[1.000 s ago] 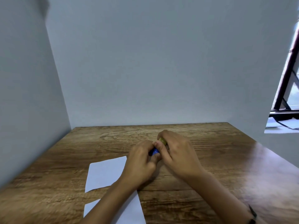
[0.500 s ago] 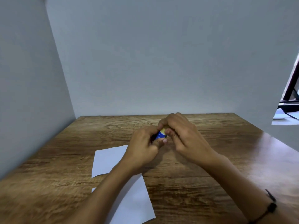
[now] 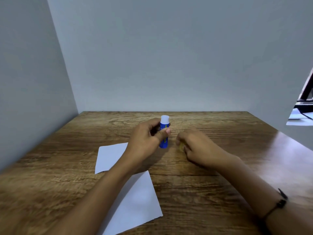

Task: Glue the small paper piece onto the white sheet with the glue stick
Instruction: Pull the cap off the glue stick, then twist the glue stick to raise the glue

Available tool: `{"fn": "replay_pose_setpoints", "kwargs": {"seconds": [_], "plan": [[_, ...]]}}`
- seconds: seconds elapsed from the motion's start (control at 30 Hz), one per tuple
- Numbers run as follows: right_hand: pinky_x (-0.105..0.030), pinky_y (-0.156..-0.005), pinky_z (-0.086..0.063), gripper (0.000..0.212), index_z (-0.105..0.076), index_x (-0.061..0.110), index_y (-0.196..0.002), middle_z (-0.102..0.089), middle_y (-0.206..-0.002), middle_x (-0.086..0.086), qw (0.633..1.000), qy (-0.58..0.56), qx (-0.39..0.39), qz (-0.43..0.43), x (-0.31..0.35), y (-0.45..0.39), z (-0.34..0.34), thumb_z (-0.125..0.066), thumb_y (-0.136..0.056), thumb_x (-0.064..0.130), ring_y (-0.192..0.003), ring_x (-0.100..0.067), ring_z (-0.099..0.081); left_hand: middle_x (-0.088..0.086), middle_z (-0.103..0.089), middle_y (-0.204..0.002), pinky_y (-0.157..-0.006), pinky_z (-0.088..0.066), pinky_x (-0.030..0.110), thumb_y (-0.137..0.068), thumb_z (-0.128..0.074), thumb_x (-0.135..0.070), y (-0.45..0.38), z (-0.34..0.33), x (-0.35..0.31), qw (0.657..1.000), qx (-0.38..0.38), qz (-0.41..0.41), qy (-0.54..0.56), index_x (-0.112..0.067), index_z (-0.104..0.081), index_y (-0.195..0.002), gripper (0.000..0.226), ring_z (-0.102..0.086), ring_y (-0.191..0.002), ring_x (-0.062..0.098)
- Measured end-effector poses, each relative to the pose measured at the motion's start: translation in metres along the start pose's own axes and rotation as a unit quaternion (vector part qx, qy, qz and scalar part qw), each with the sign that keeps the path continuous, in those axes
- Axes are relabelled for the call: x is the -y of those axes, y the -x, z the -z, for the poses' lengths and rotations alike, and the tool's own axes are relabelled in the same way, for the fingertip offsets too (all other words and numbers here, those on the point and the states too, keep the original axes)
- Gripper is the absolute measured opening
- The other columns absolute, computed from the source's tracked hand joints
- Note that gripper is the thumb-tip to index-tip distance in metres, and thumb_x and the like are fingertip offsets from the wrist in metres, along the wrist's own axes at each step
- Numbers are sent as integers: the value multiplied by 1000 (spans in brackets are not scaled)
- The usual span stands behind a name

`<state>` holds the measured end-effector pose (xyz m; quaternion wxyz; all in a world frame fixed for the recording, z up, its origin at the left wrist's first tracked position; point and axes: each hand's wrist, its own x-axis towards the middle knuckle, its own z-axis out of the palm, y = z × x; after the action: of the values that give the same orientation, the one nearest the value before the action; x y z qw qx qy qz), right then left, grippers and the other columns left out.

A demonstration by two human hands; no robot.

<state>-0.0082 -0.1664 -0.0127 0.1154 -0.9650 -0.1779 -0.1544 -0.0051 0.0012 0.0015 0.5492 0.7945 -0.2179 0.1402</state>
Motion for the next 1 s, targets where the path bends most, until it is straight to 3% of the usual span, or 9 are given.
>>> {"fn": "replay_pose_setpoints", "kwargs": {"seconds": [0.17,0.23,0.3,0.37,0.43,0.5,0.73,0.87,1.0], "plan": [[-31,-85,-34,31,-54,18,-115,-60,-113,-5,998,57,3,7,-2,2,-3,-49,-85,14,-109,-22,-43,26,-65,-93,-79,-47,47,-82,-64,-23,0,0,1,1000,-6,3,6,-6,-67,-92,20,-59,-87,36],[-30,-91,-32,41,-47,17,-127,-56,-119,-5,996,69,-62,17,3,4,1,-52,-86,21,-112,-21,-41,28,-64,-93,-77,-46,43,-81,-64,-24,0,0,1,1000,-6,7,24,-8,-67,-91,19,-58,-82,32],[-22,-83,-31,40,-49,16,-125,-58,-110,-3,985,-27,-167,28,14,5,8,-55,-86,20,-105,-17,-45,28,-65,-92,-78,-46,42,-80,-65,-23,-1,1,0,998,-13,12,58,-11,-68,-87,14,-57,-79,25],[-14,-71,-34,31,-55,20,-115,-59,-94,2,967,-154,-201,22,27,6,11,-59,-84,20,-85,-8,-50,23,-68,-89,-82,-50,46,-79,-67,-22,-2,2,-2,995,-27,23,99,-16,-68,-82,6,-61,-81,27],[-11,-62,-39,27,-55,26,-105,-59,-85,3,944,-279,-174,6,39,7,8,-64,-81,18,-68,-2,-51,18,-69,-85,-82,-52,47,-78,-68,-21,-4,3,-3,991,-40,29,124,-16,-68,-78,5,-63,-80,24],[-16,-63,-46,30,-51,30,-97,-59,-86,1,921,-356,-156,-16,47,8,1,-67,-78,12,-68,-5,-53,12,-69,-78,-78,-53,43,-77,-69,-23,-5,4,-2,989,-52,34,134,-16,-68,-76,7,-63,-76,20],[-22,-63,-49,35,-54,27,-77,-60,-71,10,840,-504,-174,-99,49,3,-12,-71,-71,-3,-60,2,-54,5,-61,-65,-53,-45,15,-77,-68,-20,-7,0,0,980,-62,54,181,-11,-66,-74,10,-55,-49,2],[-24,-58,-48,27,-56,17,-80,-61,-68,2,805,-561,-153,-121,48,1,-11,-63,-76,-9,-55,-5,-54,5,-59,-62,-51,-43,16,-78,-67,-16,-9,0,2,978,-61,59,188,-10,-67,-73,8,-50,-45,1],[-25,-47,-49,15,-55,4,-92,-65,-62,-9,693,-711,-46,-112,42,3,-8,-43,-91,-5,-50,-17,-58,3,-57,-56,-44,-42,14,-79,-65,-14,-6,0,2,973,-59,61,216,1,-66,-78,15,-48,-40,4]]}}
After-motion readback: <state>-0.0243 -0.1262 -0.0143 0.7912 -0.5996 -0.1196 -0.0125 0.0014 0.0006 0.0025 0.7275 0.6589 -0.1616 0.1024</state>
